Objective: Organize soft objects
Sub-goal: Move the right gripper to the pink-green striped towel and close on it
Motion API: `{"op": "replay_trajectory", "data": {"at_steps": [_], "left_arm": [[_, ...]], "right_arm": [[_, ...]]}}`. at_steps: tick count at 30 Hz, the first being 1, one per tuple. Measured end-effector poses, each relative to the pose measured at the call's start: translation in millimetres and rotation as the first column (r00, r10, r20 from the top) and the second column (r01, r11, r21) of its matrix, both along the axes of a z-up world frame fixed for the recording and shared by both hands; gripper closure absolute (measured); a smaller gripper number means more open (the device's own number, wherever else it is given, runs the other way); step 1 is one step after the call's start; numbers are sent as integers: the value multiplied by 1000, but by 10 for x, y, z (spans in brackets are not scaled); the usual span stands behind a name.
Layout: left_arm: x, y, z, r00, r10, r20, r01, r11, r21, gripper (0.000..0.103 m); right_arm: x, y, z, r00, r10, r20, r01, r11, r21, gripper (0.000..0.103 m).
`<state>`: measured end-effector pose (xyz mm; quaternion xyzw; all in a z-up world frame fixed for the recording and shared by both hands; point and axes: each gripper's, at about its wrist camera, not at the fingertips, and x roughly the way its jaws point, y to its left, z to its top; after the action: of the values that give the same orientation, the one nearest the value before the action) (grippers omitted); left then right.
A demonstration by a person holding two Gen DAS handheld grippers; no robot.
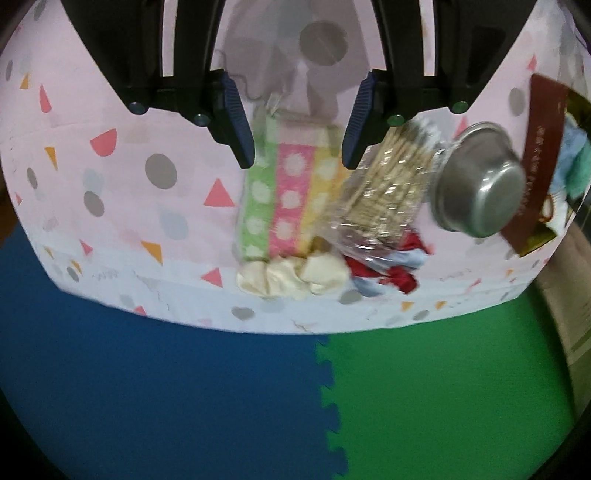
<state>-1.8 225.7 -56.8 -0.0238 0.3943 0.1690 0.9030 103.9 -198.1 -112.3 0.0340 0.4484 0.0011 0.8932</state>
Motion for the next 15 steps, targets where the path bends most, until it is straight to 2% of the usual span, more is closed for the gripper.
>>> {"op": "replay_trajectory", "data": {"at_steps": [2,6,11,15], "left_arm": [[1,-86,25,1000,-21,3,20,999,27,15],[26,-305,109,996,-85,8,84,995,62,14],[137,-634,213,986,-168,12,167,985,53,13],[268,-1051,260,965,-260,11,259,964,64,12]], "right_arm": [[66,-12,-50,1000,-10,-2,10,1000,1,51],[240,-27,-142,1000,-16,3,16,1000,-3,41],[329,-32,-241,1000,-2,8,2,1000,1,39],[300,-56,-246,999,27,26,-27,1000,-4,40]]}}
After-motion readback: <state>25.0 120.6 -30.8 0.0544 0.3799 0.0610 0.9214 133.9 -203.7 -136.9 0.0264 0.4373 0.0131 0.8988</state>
